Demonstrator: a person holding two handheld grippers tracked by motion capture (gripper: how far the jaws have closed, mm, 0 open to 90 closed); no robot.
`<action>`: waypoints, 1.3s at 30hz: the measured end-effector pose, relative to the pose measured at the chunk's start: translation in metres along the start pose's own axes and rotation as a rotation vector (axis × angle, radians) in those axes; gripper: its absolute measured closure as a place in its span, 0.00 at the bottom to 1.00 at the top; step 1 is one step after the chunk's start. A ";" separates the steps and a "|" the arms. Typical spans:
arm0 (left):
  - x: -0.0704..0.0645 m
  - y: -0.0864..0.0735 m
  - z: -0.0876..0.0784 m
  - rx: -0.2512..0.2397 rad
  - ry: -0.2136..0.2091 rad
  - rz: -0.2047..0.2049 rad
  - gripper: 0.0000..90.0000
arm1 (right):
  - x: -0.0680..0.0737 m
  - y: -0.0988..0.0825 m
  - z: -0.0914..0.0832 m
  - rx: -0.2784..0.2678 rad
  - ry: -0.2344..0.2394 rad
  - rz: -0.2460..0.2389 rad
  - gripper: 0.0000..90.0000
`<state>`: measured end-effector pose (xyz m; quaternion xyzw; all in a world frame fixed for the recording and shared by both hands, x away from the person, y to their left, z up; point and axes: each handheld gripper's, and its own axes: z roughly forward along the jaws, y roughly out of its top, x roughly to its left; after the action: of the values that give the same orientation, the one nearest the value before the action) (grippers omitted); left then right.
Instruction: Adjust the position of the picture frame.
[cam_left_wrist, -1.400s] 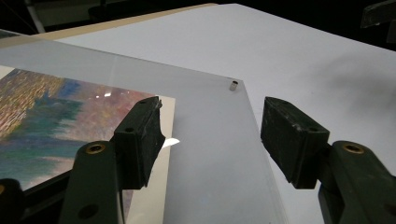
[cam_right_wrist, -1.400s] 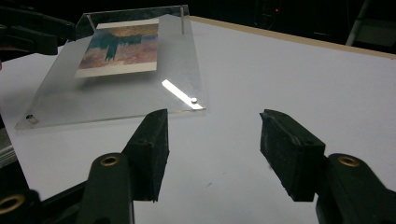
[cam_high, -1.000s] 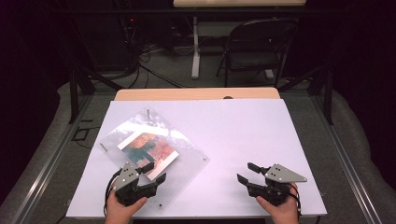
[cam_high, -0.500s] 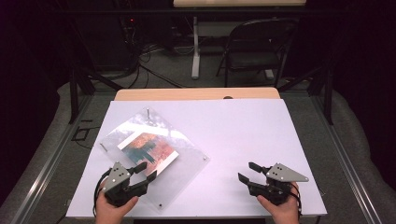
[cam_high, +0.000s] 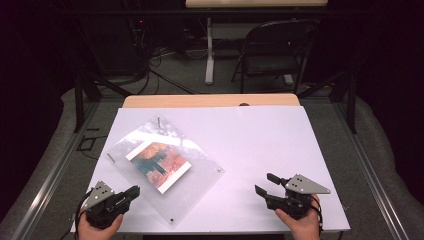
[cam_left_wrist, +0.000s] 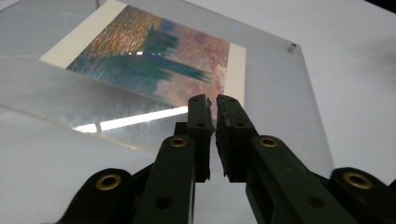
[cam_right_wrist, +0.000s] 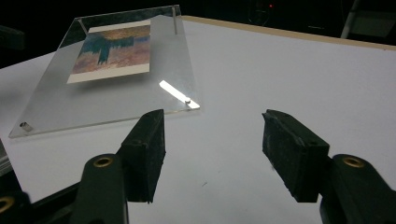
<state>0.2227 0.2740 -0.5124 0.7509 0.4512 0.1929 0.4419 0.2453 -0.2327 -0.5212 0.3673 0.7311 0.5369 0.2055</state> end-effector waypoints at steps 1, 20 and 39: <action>0.000 0.000 0.000 0.000 0.000 0.000 0.97 | 0.000 0.000 0.000 0.000 0.000 0.000 0.43; 0.016 -0.018 0.011 0.165 0.038 -0.009 1.00 | -0.001 0.000 0.000 -0.002 -0.001 0.005 0.42; 0.020 -0.013 0.036 0.279 0.035 0.016 1.00 | -0.002 0.000 0.000 0.000 -0.001 0.016 0.42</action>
<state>0.2511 0.2762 -0.5445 0.8051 0.4754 0.1447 0.3238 0.2466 -0.2344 -0.5217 0.3735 0.7282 0.5382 0.2017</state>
